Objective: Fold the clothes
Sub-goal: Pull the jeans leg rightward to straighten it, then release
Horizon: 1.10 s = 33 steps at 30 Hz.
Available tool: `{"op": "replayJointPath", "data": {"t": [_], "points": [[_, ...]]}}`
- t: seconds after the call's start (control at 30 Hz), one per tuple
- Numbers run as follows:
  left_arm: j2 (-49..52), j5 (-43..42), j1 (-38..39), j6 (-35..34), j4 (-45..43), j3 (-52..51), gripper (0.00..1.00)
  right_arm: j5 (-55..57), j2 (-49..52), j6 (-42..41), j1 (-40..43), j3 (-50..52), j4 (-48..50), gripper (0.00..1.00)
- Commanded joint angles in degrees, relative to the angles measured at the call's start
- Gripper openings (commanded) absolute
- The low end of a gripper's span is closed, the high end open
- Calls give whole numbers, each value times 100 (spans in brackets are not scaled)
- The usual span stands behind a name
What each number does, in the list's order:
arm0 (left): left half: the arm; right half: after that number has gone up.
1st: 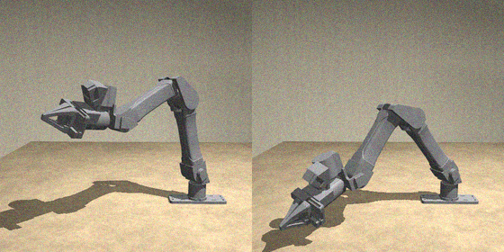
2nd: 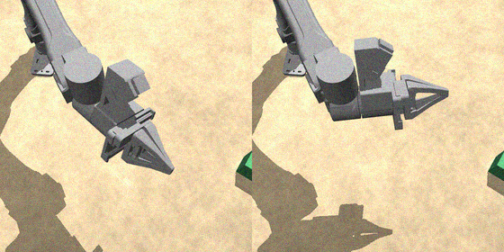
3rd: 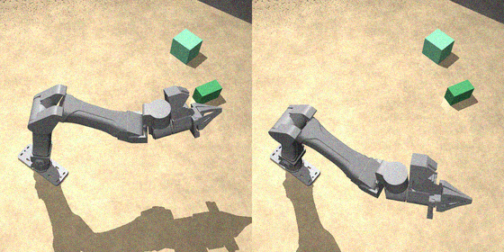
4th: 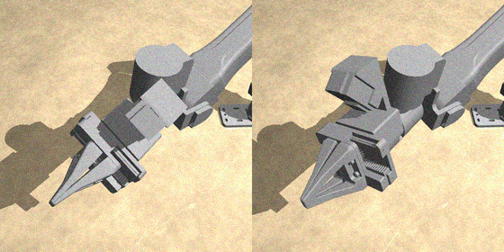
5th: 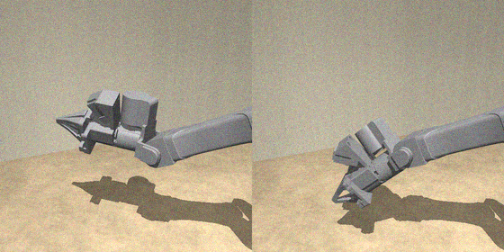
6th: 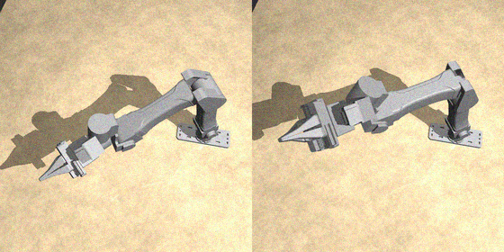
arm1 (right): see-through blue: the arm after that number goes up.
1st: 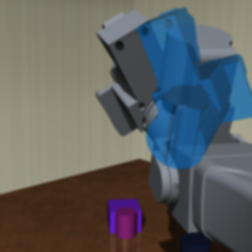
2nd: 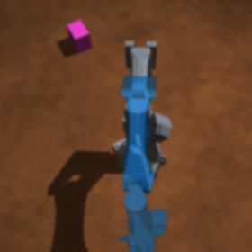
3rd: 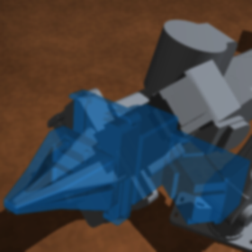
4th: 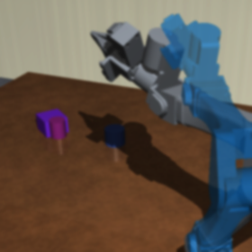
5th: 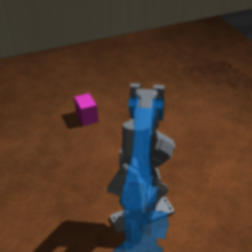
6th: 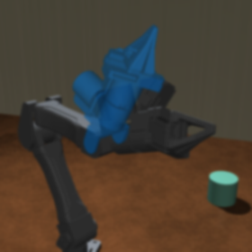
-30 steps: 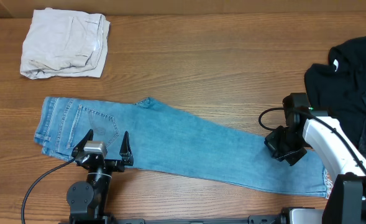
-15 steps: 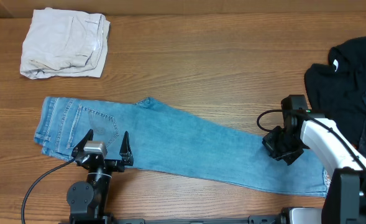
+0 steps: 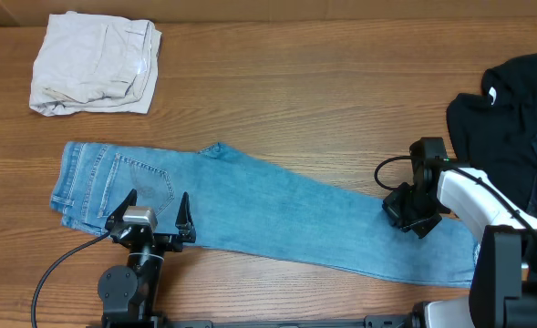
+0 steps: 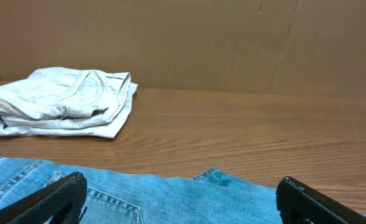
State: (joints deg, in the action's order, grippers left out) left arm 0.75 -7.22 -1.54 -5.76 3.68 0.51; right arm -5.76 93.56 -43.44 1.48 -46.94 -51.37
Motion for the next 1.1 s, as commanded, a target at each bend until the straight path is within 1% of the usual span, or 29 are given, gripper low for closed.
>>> {"op": "replayJointPath", "data": {"t": [0.0,0.2,0.3,0.57,0.87,1.0,1.07], "points": [[-50,35,-35,90,13,-24,100,-208,592,330,-11,81,780,5],[-50,35,-35,90,13,-24,100,-227,903,737,-11,-9,1694,5],[-50,35,-35,90,13,-24,100,-173,903,944,-11,-146,2055,5],[-50,35,-35,90,13,-24,100,-122,905,944,-11,-601,2400,4],[-50,37,-37,90,13,-24,100,-142,922,1099,-11,-629,2957,4],[-50,37,-35,90,13,-24,100,-138,922,1552,-7,-835,2868,4],[-50,35,-35,90,13,-24,100,-96,922,1731,52,-1384,2140,4]]}}
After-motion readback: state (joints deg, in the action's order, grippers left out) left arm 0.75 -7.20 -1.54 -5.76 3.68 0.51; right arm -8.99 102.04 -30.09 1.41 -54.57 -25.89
